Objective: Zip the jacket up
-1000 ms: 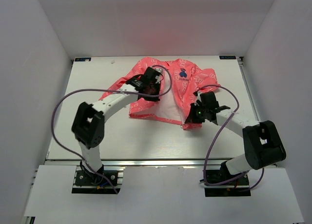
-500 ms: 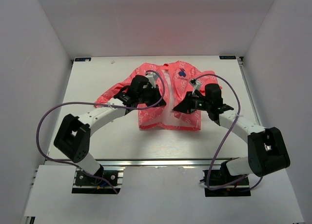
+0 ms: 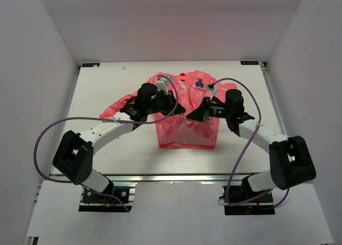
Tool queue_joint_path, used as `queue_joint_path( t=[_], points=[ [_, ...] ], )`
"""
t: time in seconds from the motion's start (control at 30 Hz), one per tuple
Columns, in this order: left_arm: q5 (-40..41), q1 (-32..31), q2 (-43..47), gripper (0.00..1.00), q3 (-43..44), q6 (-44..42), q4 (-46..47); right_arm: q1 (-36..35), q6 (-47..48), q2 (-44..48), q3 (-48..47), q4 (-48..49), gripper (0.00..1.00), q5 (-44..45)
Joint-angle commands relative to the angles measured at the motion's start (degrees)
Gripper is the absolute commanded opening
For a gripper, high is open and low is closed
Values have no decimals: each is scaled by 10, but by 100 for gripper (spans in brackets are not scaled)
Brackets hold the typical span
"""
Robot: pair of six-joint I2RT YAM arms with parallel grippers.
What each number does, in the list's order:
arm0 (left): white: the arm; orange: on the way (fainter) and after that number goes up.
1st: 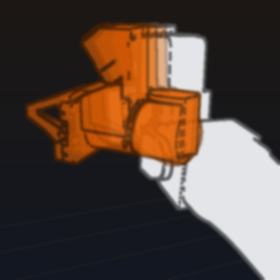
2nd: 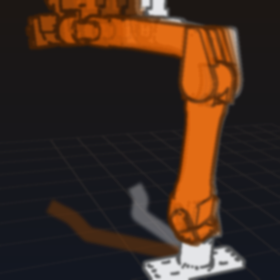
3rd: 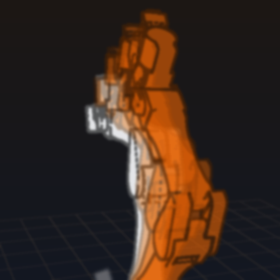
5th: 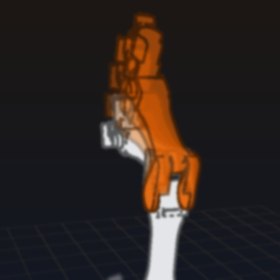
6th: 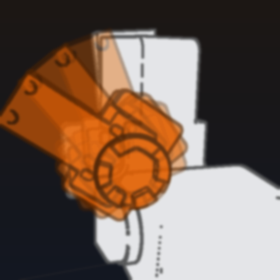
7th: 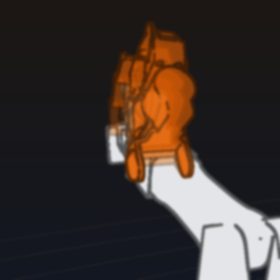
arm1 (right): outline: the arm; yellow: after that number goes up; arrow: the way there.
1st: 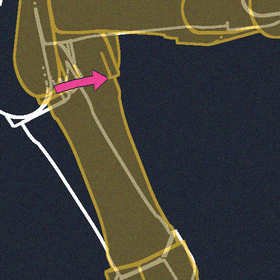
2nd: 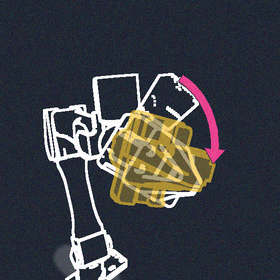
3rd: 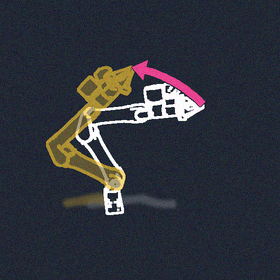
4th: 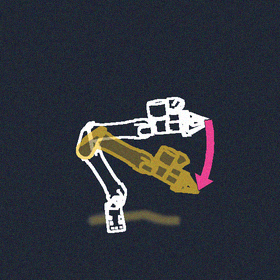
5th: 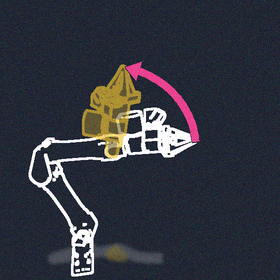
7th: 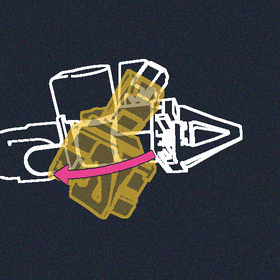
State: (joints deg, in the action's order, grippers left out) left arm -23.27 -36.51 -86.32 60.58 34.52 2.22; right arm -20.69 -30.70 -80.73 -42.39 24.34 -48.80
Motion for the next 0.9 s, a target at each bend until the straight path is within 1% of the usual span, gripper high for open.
queue_joint_path(
  t=[0.0,0.17,0.23,0.43,0.63,0.87],
  points=[
    [-19,4,36,0,-16,-2,28,2,-6,18,-9,30,0,-15],
    [-22,7,46,0,-24,-9,41,6,-9,21,0,24,0,-17],
    [-24,7,47,0,-22,-12,44,13,-16,26,11,41,0,-22],
    [-15,7,44,0,-12,-30,30,25,-21,50,16,47,0,-39],
    [-42,7,46,0,-17,-32,62,28,-57,51,22,93,0,-66],
    [-56,7,52,0,-29,-18,97,28,-59,44,14,90,0,-63]
  ],
)
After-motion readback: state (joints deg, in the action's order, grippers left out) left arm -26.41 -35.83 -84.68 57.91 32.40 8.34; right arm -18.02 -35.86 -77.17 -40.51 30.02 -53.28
